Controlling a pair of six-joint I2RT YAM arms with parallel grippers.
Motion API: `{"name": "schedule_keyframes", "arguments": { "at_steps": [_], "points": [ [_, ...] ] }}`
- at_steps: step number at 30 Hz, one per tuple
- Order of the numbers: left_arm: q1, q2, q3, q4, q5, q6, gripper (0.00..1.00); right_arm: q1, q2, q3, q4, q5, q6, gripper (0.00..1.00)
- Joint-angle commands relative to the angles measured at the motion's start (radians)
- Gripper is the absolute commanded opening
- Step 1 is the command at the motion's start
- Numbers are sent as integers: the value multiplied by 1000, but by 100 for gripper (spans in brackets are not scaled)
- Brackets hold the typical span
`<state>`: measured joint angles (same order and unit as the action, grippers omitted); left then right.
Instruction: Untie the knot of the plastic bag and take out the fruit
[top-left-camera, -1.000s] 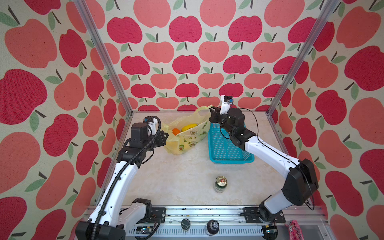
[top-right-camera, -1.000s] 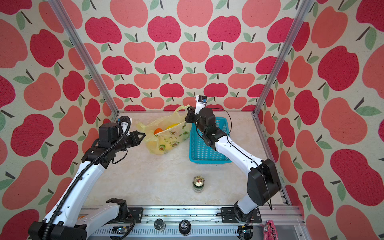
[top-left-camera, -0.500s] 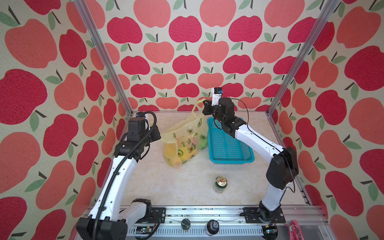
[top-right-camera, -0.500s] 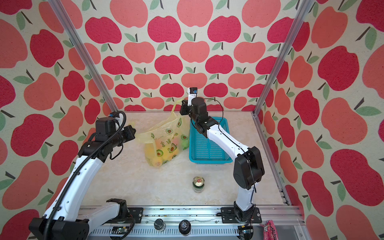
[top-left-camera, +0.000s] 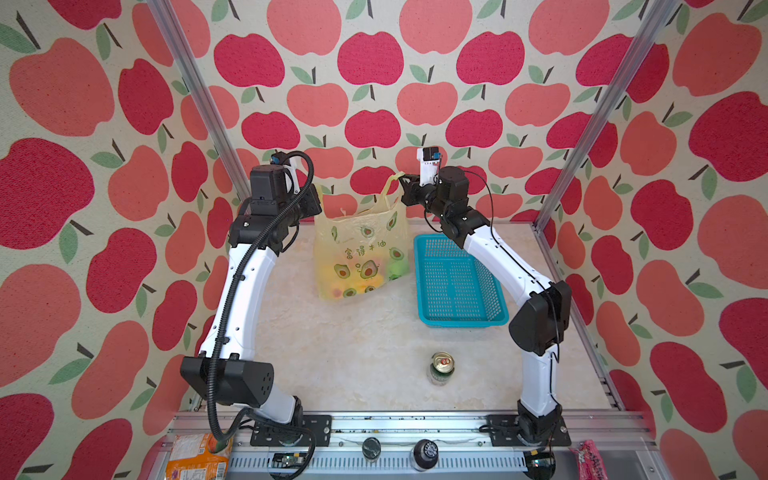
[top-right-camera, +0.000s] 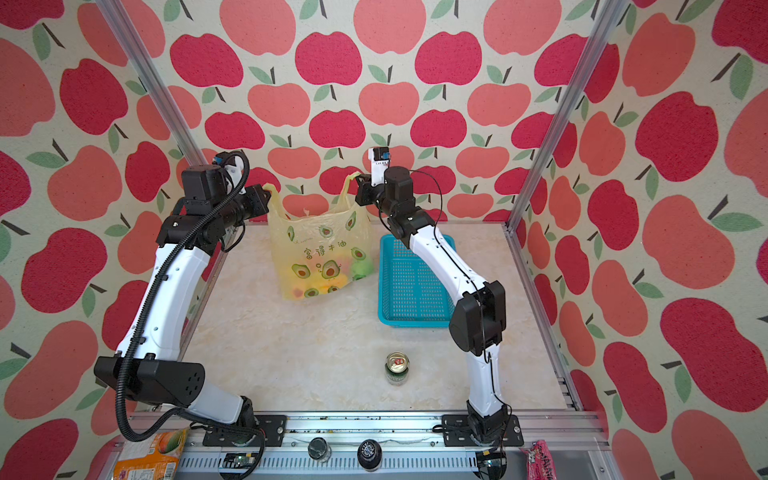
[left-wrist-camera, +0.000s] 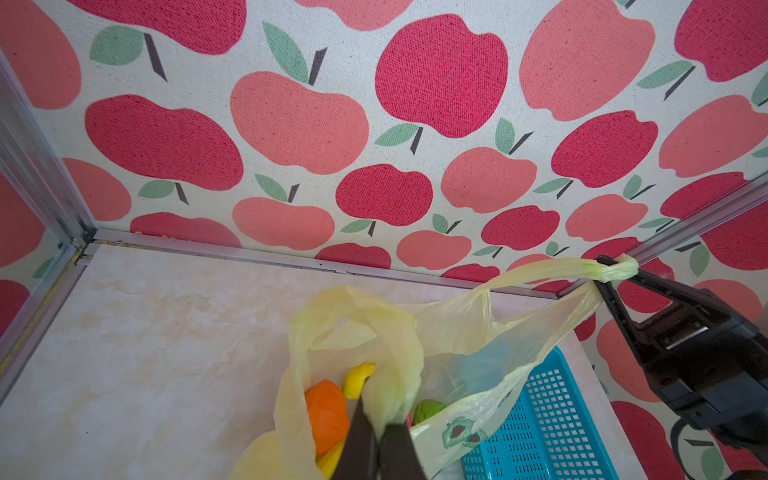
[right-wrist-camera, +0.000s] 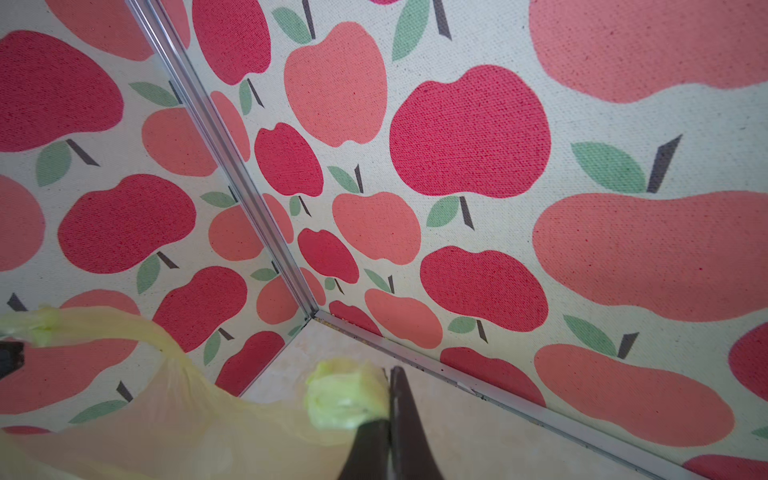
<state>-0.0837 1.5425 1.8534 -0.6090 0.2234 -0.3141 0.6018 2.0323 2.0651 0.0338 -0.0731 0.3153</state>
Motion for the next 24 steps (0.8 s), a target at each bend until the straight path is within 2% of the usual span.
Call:
{"name": "schedule_keyframes", "arguments": {
  "at_steps": [1,8,13,14,18,20,21,24],
  "points": [
    [10,-39,-76,14,29,28,0,-2,-61,-94,38,-22,6,0],
    [9,-294,-599,197,94,-107,0,46,-315,-670,287,0,122,2],
    [15,-401,-850,285,177,-207,2,123,-455,-948,373,32,128,10],
    [16,-420,-881,304,197,-227,7,136,-478,-983,367,47,121,11],
    [10,-529,-1017,406,256,-377,58,169,-549,-1100,358,96,124,17],
    [-1,-593,-1054,415,251,-424,73,183,-591,-1117,313,94,127,22],
    [-5,-633,-1055,392,242,-440,100,199,-619,-1120,274,107,117,25],
    [-6,-743,-987,263,226,-412,99,270,-717,-1133,191,189,46,53]
  ]
}}
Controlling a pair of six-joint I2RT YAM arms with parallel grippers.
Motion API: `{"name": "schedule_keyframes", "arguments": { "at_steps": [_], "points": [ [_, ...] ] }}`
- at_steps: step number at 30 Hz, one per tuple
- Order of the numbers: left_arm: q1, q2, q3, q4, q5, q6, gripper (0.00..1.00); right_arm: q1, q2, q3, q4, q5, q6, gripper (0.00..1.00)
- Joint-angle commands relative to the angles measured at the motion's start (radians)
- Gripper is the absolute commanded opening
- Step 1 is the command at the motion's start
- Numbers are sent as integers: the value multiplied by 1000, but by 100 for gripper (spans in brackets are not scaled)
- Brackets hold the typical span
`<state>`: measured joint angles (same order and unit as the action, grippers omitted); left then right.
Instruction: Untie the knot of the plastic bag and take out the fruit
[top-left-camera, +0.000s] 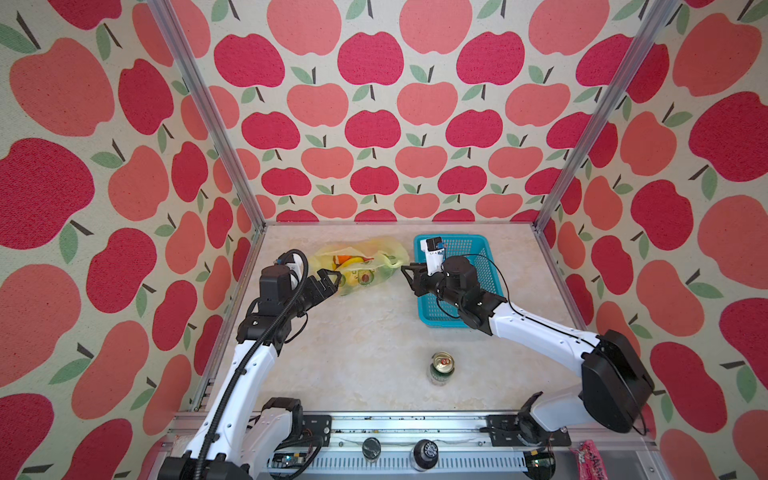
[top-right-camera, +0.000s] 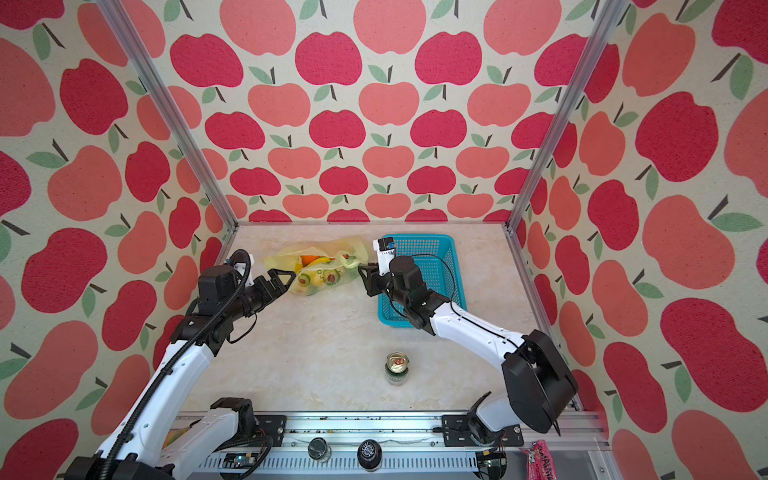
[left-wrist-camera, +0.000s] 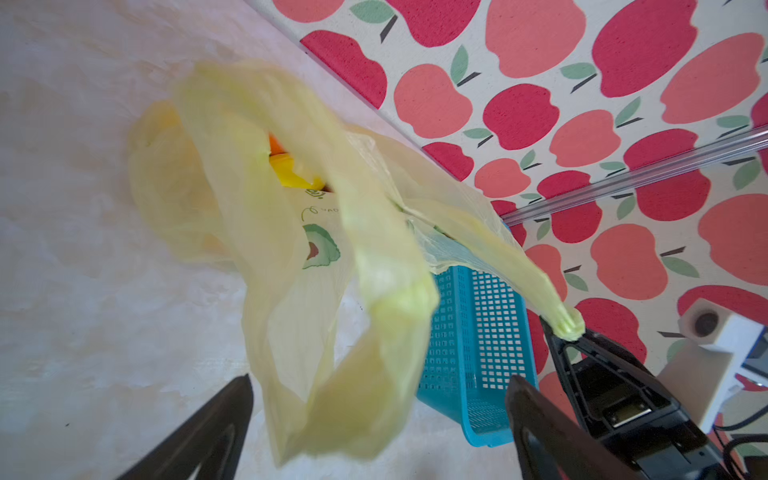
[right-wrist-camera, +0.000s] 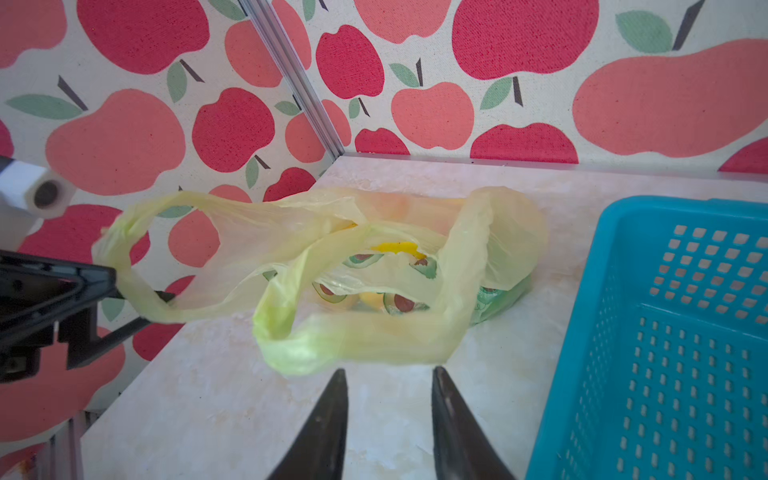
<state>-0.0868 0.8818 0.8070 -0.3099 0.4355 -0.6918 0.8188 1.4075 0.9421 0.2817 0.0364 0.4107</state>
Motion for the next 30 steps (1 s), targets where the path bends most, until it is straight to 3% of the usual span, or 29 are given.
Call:
{"name": "schedule_keyframes", "arguments": {
  "at_steps": [1,4,6,9,14,17,25,28,30],
  "points": [
    [1,-113,125,-108,-18,-4,99,75,-126,-10,-85,111,-73,61],
    [6,-154,283,-265,-181,110,99,107,-198,8,-149,135,-128,75],
    [5,-157,316,-254,-241,148,99,116,-212,51,-209,127,-166,80],
    [0,-97,328,-176,-261,192,99,128,-188,167,-343,111,-264,88],
    [-21,28,384,-252,-240,271,99,174,-65,324,-524,99,-542,96],
    [-90,10,327,-224,-368,332,99,175,41,344,-479,180,-670,99],
    [-117,50,313,-227,-350,350,97,180,352,589,-584,373,-765,95],
    [-119,48,297,-215,-373,357,98,172,420,632,-549,437,-802,88],
    [-115,54,300,-218,-377,356,98,152,449,677,-576,439,-777,78]
  ]
}}
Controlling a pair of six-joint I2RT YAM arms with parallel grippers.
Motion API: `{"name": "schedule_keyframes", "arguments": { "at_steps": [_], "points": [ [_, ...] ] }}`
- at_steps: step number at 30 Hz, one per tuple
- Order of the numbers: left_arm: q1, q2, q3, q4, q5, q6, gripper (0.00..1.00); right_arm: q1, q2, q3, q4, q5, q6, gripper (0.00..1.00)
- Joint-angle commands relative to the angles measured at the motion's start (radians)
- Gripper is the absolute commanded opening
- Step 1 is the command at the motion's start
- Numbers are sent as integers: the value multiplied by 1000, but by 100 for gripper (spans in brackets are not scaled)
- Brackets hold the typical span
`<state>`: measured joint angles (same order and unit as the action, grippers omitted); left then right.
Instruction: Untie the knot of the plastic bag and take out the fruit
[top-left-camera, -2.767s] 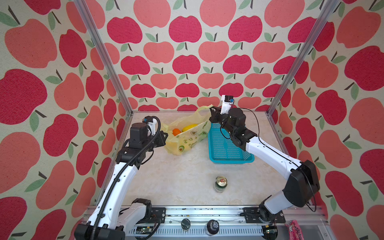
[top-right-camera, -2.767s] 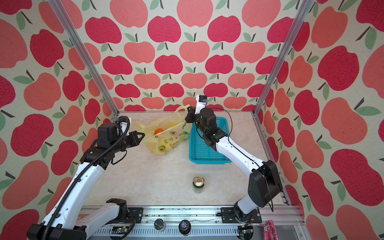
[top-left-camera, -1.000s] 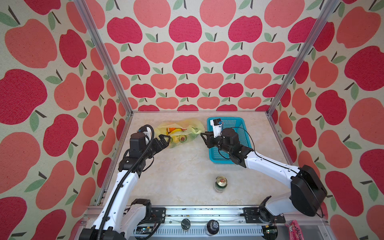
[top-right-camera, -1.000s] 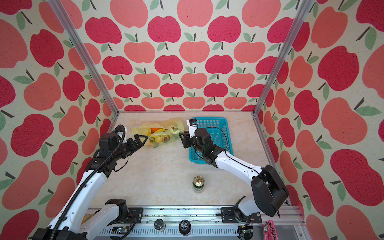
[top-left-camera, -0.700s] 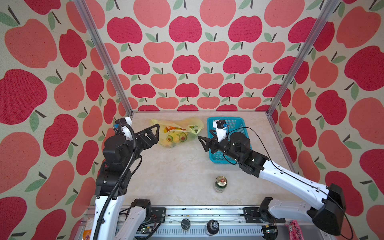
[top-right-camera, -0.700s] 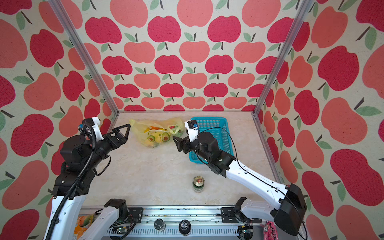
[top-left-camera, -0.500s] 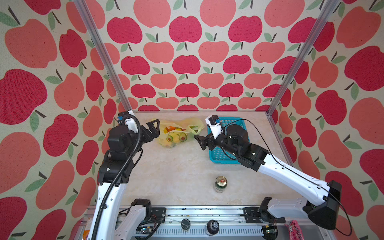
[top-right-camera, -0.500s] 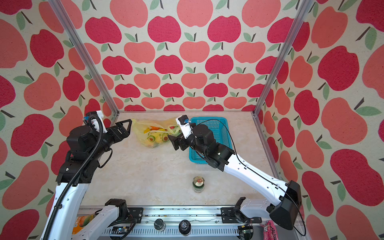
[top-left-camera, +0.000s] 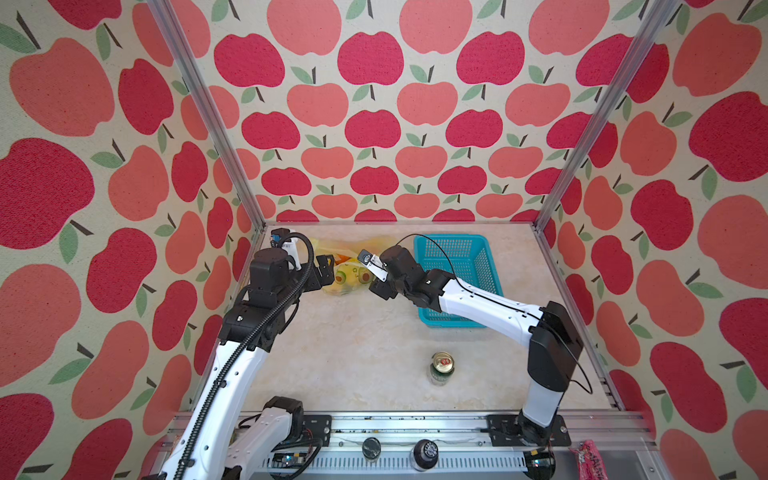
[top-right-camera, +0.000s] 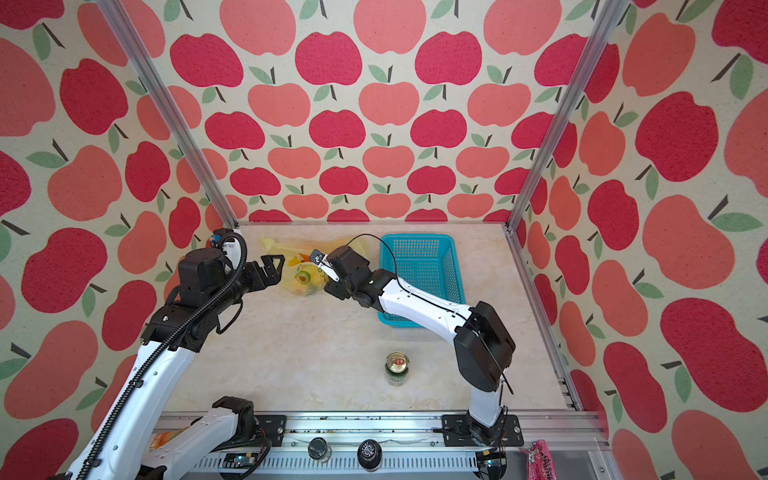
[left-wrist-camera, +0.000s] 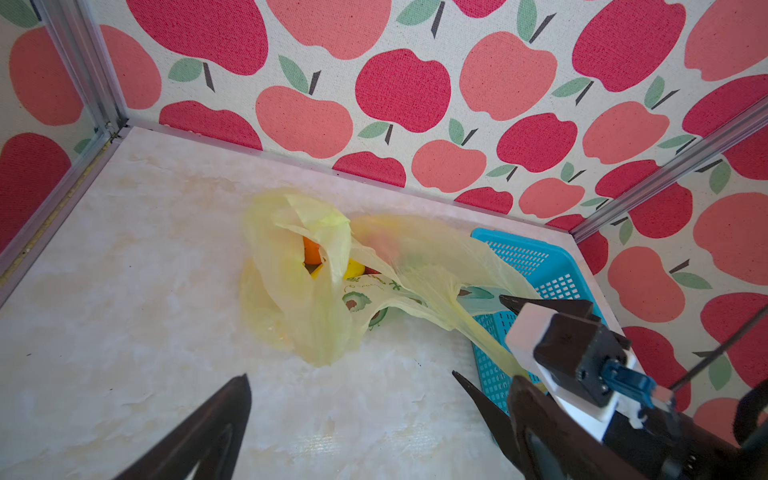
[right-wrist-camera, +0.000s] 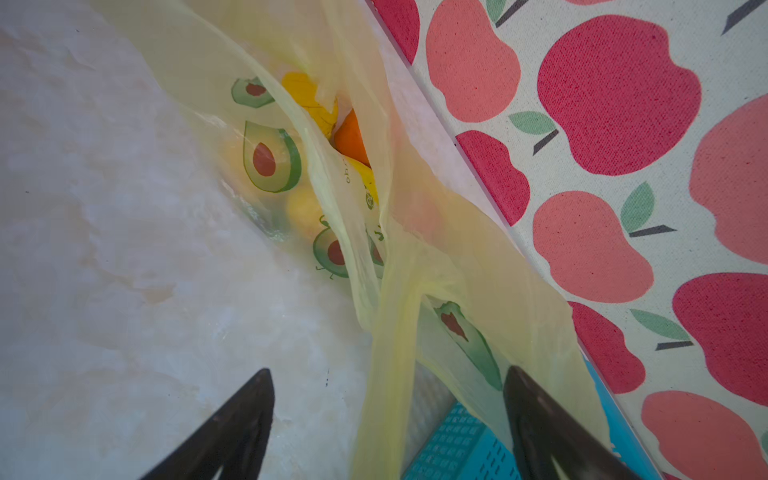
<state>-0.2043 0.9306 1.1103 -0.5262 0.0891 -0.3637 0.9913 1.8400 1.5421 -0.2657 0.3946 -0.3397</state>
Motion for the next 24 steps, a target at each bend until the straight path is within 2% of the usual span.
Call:
{"name": "schedule_keyframes", "arguments": {
  "at_steps": [1,4,8,11,13,16,19,22,24],
  "points": [
    [4,8,2,-9,-28,26,98,-28,21,88,-35,78,-11,70],
    [-8,-3,6,-14,-12,25,98,-49,0,72,-17,38,35,60],
    [-21,-26,1,-14,-20,26,99,-65,-74,-29,47,-3,92,47],
    [-42,-32,9,-10,-17,38,97,-83,-135,-145,130,-30,137,27],
    [-79,-30,23,-3,-51,58,95,-109,-171,-216,174,-91,162,14],
    [-149,12,91,-8,-164,94,95,-148,-205,-267,191,-171,201,5],
    [-219,120,234,-12,-248,166,96,-167,-247,-342,253,-230,228,2],
    [-251,293,424,-32,-236,274,97,-185,-287,-372,267,-273,248,1],
    [-265,427,589,-104,-214,374,98,-194,-312,-378,266,-313,255,1]
  ]
}}
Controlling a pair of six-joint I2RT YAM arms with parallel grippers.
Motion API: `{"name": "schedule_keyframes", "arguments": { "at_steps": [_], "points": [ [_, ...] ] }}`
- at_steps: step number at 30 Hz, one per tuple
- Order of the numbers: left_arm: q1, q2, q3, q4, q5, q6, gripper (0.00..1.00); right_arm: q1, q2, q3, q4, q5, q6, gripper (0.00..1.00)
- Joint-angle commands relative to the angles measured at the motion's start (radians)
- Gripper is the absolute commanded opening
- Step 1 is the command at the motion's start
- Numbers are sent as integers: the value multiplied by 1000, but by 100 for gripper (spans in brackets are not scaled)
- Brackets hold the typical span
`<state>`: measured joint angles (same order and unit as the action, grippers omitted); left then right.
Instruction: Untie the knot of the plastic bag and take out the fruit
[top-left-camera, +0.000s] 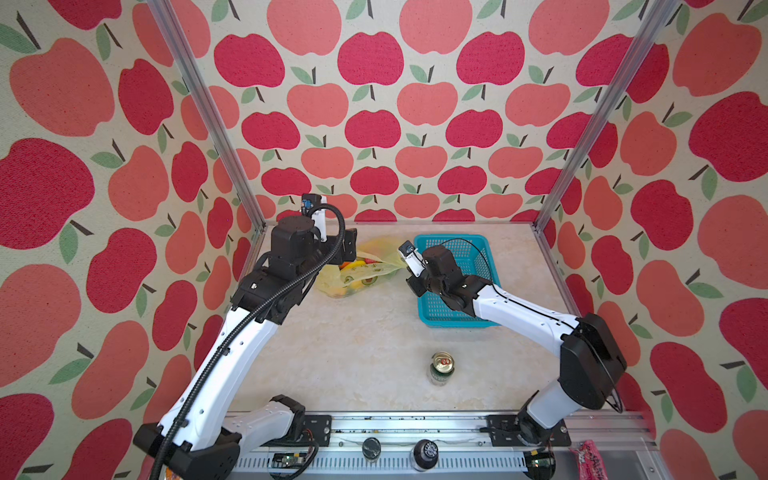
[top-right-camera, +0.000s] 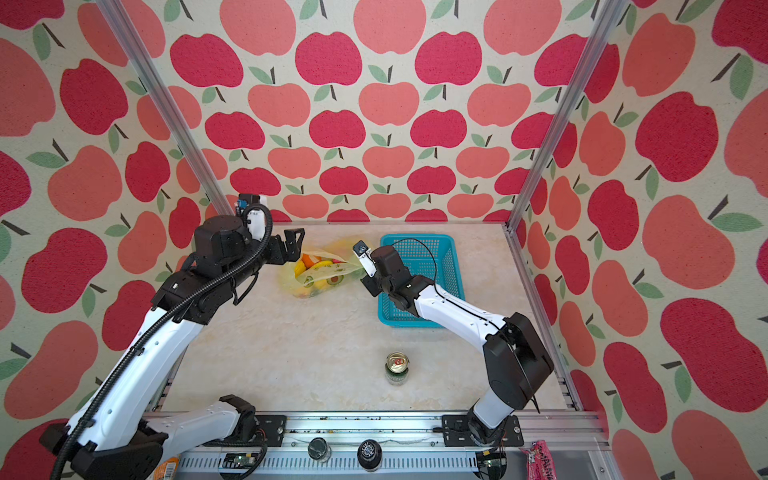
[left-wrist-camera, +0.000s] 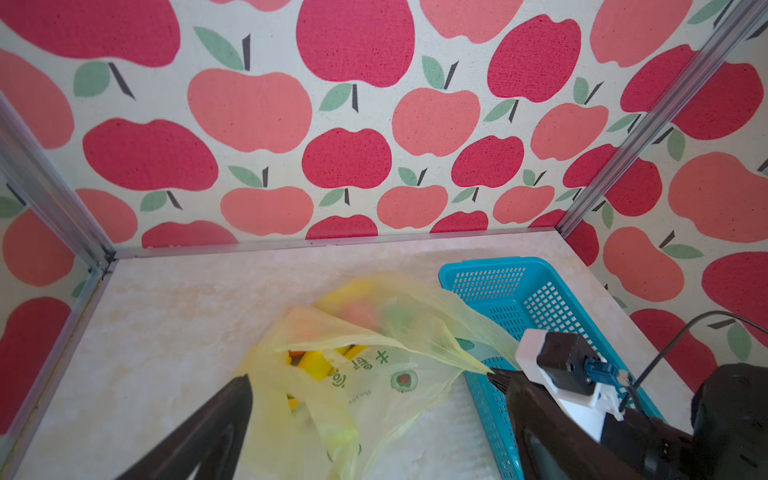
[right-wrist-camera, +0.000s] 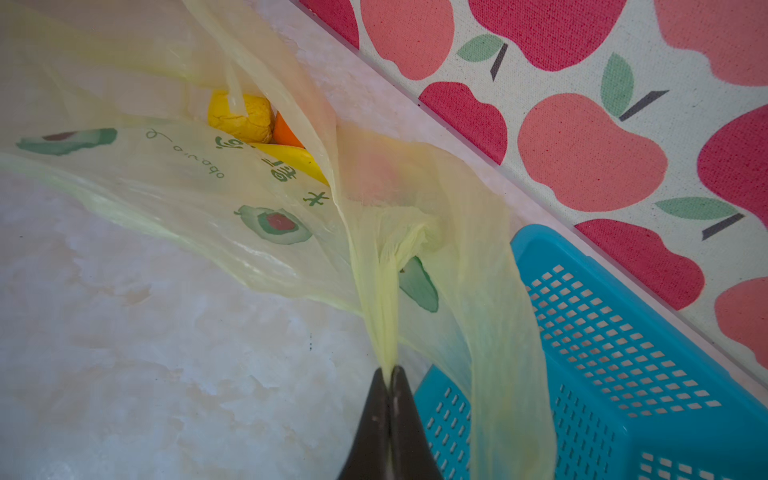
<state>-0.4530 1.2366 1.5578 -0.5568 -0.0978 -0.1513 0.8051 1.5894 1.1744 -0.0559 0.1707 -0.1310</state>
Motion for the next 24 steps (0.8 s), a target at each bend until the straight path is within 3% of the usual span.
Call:
{"name": "schedule_keyframes", "arguments": {
  "at_steps": [1,4,8,14,24],
  "points": [
    [-26,196,223,-129,-29,221,98,-12,-73,-15,60,-112,52,1],
    [-35,362,379,-237,-58,374,98,-24,-82,-25,88,-174,69,1],
    [-23,489,410,-272,-39,453,96,-53,-57,-13,94,-207,110,0],
    [-21,580,339,-228,30,463,94,-153,-51,-45,142,-308,211,0],
    [-22,586,191,-178,-10,471,99,-188,-57,-61,167,-372,277,0]
  ]
}}
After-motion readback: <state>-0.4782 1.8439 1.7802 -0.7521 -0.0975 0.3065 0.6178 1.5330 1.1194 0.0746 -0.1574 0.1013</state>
